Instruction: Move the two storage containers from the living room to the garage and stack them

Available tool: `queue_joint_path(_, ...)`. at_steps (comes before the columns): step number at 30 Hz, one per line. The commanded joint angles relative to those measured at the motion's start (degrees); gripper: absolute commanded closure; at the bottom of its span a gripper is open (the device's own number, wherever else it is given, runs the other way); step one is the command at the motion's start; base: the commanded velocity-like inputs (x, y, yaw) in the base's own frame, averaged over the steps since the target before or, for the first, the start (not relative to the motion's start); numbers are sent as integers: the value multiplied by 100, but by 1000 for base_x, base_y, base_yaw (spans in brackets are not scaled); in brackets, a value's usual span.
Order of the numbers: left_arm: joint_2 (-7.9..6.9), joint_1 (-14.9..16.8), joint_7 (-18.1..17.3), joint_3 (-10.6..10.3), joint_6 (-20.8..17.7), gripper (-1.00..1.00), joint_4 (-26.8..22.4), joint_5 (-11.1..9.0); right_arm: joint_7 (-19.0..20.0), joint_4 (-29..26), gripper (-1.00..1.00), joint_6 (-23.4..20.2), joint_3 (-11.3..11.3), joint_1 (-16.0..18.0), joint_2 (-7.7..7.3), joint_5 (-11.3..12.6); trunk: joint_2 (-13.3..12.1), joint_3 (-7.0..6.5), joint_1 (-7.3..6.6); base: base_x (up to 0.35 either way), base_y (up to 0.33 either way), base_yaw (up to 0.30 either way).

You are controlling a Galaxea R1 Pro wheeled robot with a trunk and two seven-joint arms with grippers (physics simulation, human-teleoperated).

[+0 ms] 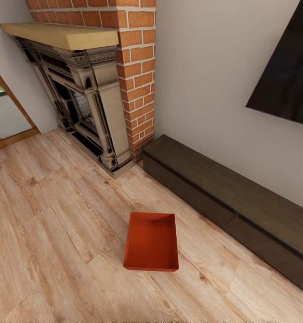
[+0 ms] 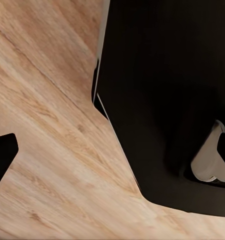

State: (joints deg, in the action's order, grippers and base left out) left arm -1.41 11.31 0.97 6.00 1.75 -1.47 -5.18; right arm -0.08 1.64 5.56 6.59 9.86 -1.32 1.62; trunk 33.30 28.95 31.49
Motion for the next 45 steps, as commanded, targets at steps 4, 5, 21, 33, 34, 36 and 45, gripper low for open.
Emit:
queue_joint_path(4,1,3,2,15,18,-100,6,-53,-1,18,-100,33,42,7,0,14,6,42,1,0,0,0)
queue_joint_path(5,1,3,2,15,18,-100,6,-53,-1,19,-100,33,43,5,0,14,6,51,1,0,0,0)
queue_joint_path(21,1,3,0,15,18,-100,6,-53,-1,18,-100,2,31,7,-12,42,6,192,1,0,0,0)
queue_joint_path(33,1,3,0,15,18,-100,6,-53,-2,19,-100,-7,24,7,-15,55,6,224,1,0,0,0)
queue_joint_path(34,1,3,0,17,18,-100,6,-55,-1,20,-100,-8,28,7,-16,48,6,224,1,0,0,0)
queue_joint_path(36,11,3,1,38,15,-100,8,-70,-1,17,-100,-10,35,7,-7,36,6,224,1,0,0,0)
queue_joint_path(45,52,3,-34,48,10,-100,73,-67,-1,18,-100,-5,40,7,-1,23,6,224,1,0,0,0)
